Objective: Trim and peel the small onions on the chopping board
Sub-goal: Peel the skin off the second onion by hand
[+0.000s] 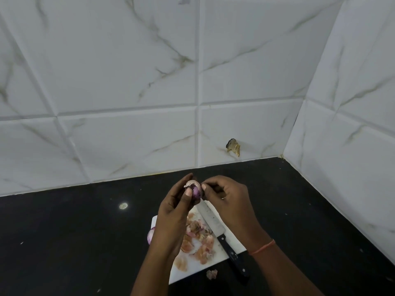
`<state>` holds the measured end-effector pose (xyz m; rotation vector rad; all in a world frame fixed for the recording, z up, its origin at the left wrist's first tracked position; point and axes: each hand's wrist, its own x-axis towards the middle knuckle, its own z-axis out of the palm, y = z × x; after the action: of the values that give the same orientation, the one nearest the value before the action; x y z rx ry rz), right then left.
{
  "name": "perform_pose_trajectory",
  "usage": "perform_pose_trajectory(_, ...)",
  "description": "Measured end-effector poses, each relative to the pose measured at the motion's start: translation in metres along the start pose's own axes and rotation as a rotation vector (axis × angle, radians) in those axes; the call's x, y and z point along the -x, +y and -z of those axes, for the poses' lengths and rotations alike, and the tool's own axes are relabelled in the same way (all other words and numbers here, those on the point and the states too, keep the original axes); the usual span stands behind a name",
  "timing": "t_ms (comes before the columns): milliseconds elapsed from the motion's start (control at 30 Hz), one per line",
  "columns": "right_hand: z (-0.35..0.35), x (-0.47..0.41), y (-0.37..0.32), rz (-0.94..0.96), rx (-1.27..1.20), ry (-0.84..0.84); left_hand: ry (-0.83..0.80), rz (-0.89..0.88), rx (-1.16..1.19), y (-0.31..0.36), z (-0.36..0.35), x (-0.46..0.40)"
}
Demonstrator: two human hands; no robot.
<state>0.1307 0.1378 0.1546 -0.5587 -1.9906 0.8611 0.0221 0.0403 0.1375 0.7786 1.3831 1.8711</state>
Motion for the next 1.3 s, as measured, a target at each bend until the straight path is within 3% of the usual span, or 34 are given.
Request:
perform_pose_trajectory(333,-0.003,0.002,-0.003,0.008,-0.023,0.042,-0.009,-0.012,-0.033,0.004,0.0,0.002)
perform_pose_trajectory(667,-0.006,0.004,-0.004,-0.129,-0.16,0.058,-0.014,-0.007,-0.002,0.006,0.001,0.002)
perform_pose_trajectory(867,-0.004,0.006,-0.007,-0.08,-0.127,0.046,0.013,-0.017,0.035,0.007,0.0,0.004)
perform_pose_trajectory(1067,-0.002,0.008,-0.006,-0.151,-0.12,0.049,0.061,0.013,0.058,0.003,0.001,0.006)
perform_pose_trajectory(1300,0.001,0.003,-0.012,-0.097,-0.107,-0.036,0.149,-0.178,-0.225,0.001,0.003,0.004)
